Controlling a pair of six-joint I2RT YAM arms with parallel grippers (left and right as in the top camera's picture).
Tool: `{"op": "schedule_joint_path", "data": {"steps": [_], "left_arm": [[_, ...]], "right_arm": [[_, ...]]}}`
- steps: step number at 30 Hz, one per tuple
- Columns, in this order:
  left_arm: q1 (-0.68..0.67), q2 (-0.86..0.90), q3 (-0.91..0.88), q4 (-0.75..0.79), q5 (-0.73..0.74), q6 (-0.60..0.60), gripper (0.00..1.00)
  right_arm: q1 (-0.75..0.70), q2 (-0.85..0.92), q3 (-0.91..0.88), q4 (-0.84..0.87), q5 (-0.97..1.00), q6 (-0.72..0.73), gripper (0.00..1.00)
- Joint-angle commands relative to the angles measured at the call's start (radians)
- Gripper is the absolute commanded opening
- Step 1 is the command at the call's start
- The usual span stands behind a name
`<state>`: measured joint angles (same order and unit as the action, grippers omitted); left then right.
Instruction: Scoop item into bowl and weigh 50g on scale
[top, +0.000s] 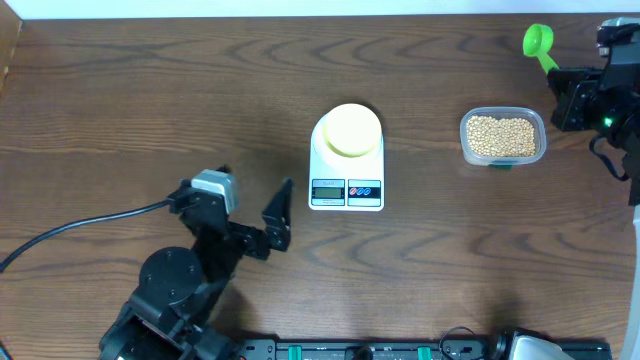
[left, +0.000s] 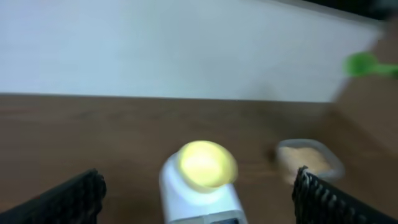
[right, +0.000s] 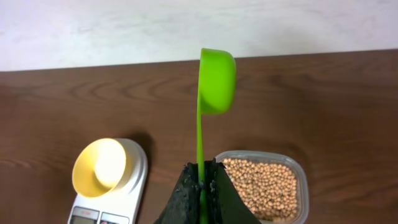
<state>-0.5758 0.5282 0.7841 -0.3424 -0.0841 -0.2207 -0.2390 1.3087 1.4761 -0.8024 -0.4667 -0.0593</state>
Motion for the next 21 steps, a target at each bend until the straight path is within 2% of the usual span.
{"op": "schedule_joint_path", "data": {"steps": [1,3,9,10,11,13,15,18,19,21], "left_arm": [[0.005,0.000,0.003,0.032,0.231,-0.002,0.98],[0.005,0.000,0.003,0.041,0.318,-0.002,0.98],[0.005,0.000,0.003,0.031,0.460,-0.002,0.98],[0.005,0.000,0.003,0.031,0.470,-0.002,0.93],[0.005,0.000,0.003,0.031,0.469,-0.002,0.81],[0.005,0.003,0.003,0.030,0.465,-0.002,0.67],[0.005,0.013,0.003,0.019,0.443,-0.002,0.39],[0.005,0.047,0.003,-0.020,0.351,-0.021,0.13],[0.005,0.066,0.003,-0.035,0.314,-0.045,0.08],[0.005,0.106,0.003,-0.051,0.291,-0.066,0.07]], "right_arm": [[0.005,0.000,-0.001,-0.024,-0.068,0.021,0.01],[0.005,0.000,-0.001,-0.046,-0.101,0.021,0.01],[0.005,0.000,-0.001,-0.087,-0.173,0.022,0.01],[0.005,0.000,-0.001,-0.090,-0.172,0.022,0.01],[0.005,0.000,-0.001,-0.093,-0.172,0.021,0.01],[0.005,0.000,-0.001,-0.101,-0.171,0.021,0.01],[0.005,0.000,-0.001,-0.105,-0.166,0.021,0.01],[0.005,0.000,-0.001,-0.103,-0.152,0.021,0.01],[0.005,0.000,-0.001,-0.103,-0.145,0.021,0.01],[0.005,0.000,-0.001,-0.105,-0.134,0.021,0.01]]}}
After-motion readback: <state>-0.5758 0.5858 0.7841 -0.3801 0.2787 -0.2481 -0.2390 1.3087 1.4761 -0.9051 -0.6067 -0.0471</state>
